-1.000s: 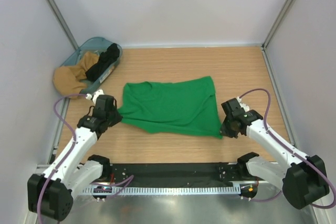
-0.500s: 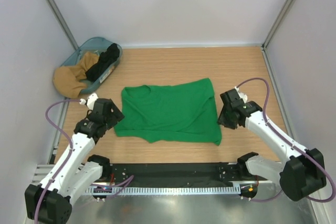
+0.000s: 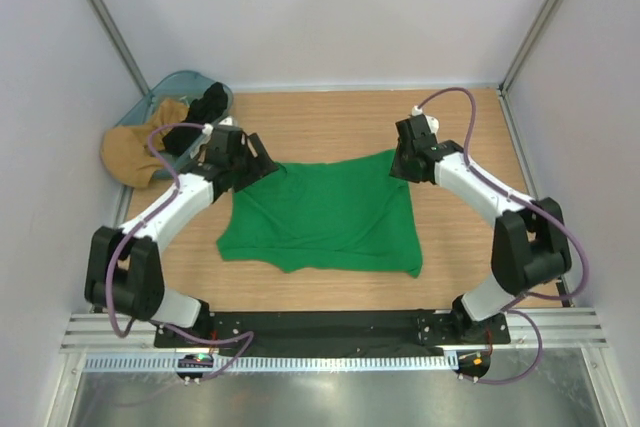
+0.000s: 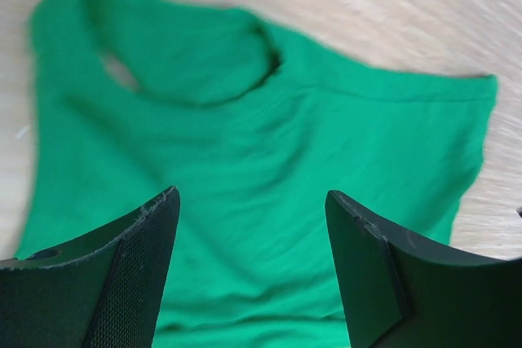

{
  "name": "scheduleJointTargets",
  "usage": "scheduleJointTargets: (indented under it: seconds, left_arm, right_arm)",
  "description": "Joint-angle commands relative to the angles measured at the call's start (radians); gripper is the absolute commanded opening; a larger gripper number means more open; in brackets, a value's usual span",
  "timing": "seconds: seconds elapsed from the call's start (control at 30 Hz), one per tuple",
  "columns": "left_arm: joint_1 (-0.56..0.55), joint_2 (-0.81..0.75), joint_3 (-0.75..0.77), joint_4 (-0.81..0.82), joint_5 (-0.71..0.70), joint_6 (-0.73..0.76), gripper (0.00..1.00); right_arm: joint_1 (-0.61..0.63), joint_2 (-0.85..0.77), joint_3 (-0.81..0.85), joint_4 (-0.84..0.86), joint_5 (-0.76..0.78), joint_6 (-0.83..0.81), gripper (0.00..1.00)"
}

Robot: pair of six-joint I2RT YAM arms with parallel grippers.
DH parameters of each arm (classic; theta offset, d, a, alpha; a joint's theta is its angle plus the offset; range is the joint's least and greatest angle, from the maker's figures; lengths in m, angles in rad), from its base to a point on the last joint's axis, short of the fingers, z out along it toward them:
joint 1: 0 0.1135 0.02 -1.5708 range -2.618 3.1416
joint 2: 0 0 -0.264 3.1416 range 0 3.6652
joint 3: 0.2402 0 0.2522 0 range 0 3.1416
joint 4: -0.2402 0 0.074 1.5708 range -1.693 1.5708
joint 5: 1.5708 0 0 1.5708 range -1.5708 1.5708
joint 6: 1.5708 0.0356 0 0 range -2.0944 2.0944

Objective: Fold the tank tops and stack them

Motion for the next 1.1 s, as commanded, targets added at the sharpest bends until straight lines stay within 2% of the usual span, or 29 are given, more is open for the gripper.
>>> scheduleJointTargets:
  seconds: [0.0, 0.27, 0.47, 0.7, 0.83, 0.93, 0.97, 1.07]
  left_arm:
    - [-0.017, 0.132, 0.121, 0.116, 0.088, 0.037, 0.74]
    - [-0.036, 0.361, 0.296, 0.163, 0.120, 0.038, 0.72]
    - [-0.042, 0.476, 0.364, 0.161, 0.134, 0.049, 0.70]
    - [-0.054, 0.527, 0.382, 0.163, 0.139, 0.061, 0.68]
    - [-0.068, 0.547, 0.390, 0.163, 0.136, 0.066, 0.64]
    - [-0.077, 0.556, 0.388, 0.161, 0.120, 0.067, 0.59]
    - [-0.077, 0.558, 0.387, 0.161, 0.114, 0.067, 0.58]
    - [-0.079, 0.550, 0.381, 0.153, 0.099, 0.070, 0.56]
  right_arm:
    - [-0.037, 0.086, 0.113, 0.070, 0.031, -0.047, 0.34]
    - [-0.100, 0.354, 0.354, 0.035, 0.041, -0.075, 0.34]
    - [-0.120, 0.482, 0.431, 0.036, 0.071, -0.093, 0.37]
    - [-0.150, 0.547, 0.452, 0.051, 0.052, -0.093, 0.38]
    - [-0.150, 0.563, 0.449, 0.067, 0.011, -0.093, 0.30]
    - [-0.151, 0.567, 0.449, 0.070, -0.004, -0.092, 0.17]
    - [-0.152, 0.564, 0.448, 0.070, -0.007, -0.093, 0.08]
    - [-0.152, 0.542, 0.436, 0.090, -0.024, -0.093, 0.02]
